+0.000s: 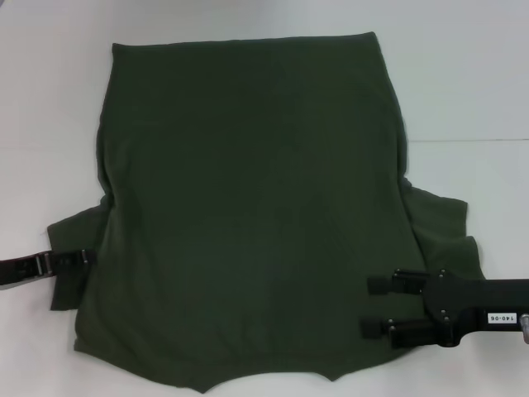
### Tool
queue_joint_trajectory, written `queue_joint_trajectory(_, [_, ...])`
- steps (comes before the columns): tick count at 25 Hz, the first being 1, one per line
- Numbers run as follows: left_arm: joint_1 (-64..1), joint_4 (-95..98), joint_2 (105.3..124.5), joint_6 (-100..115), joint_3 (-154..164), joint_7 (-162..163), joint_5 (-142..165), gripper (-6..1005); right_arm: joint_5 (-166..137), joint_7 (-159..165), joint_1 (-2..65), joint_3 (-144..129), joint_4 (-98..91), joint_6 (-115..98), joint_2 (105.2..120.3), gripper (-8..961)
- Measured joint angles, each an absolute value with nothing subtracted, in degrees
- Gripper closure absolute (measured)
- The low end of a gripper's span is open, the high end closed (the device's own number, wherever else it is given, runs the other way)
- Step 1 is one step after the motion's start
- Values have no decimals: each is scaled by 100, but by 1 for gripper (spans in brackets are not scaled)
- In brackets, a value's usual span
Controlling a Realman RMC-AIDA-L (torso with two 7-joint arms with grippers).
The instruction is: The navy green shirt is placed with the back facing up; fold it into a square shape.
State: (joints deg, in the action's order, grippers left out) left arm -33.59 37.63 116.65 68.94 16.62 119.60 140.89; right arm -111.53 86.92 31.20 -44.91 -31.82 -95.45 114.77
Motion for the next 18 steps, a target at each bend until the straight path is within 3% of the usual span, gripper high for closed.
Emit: queue_joint_trajectory(18, [-3427, 3691, 11653, 6915, 1892, 12041, 14107, 122, -11153, 8692, 3129, -4499, -3182, -9508, 11462, 13])
